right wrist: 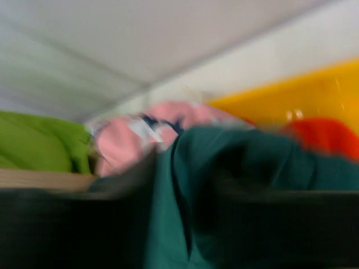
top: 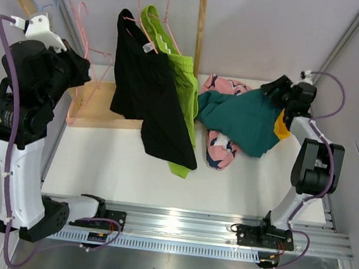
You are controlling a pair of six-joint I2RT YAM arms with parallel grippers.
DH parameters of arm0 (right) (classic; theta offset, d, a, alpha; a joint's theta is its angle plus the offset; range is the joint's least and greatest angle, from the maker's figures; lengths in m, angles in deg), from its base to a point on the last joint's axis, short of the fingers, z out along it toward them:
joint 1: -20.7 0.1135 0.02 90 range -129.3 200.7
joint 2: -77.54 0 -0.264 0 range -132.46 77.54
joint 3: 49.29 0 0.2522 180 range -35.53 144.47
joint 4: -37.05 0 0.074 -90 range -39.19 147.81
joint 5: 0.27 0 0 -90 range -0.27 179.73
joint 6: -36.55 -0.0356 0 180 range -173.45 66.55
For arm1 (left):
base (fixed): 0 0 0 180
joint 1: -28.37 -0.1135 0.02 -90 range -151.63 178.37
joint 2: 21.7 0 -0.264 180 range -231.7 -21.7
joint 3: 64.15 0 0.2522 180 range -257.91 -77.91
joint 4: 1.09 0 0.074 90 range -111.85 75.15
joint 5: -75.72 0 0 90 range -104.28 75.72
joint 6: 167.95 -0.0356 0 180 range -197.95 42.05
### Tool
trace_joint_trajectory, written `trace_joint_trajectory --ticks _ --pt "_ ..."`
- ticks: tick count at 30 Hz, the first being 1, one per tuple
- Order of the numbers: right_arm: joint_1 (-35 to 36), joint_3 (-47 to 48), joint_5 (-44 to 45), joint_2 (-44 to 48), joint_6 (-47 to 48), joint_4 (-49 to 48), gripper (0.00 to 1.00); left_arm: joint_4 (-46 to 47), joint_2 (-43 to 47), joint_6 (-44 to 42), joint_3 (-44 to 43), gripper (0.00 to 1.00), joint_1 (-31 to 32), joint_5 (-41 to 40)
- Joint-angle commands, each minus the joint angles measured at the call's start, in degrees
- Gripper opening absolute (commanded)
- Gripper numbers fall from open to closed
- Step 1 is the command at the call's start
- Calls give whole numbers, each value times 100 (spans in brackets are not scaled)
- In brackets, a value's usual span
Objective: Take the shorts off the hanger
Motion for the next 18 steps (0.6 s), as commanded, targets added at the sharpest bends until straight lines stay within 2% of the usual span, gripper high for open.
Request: trace_joint_trajectory --ticks 1,4,7,13,14,18 --pt "41 -410 -416 -11 -102 -157 99 162 -241 -147 -474 0 -33 -160" --pt "85 -1122 -275 507 -120 -431 99 319 -460 -191 -668 0 -33 -204" --pt "182 -1666 -195 982 3 -299 99 390 -707 -270 -975 0 -33 -362" --pt "488 -2747 93 2958 336 148 99 636 -1471 -446 -1634 0 -174 -538" --pt "559 -2871 181 3536 407 419 100 750 -1551 -455 -1740 0 -209 -512" --pt "990 -3452 498 4846 575 948 99 970 -2007 -420 -1942 0 -542 -241"
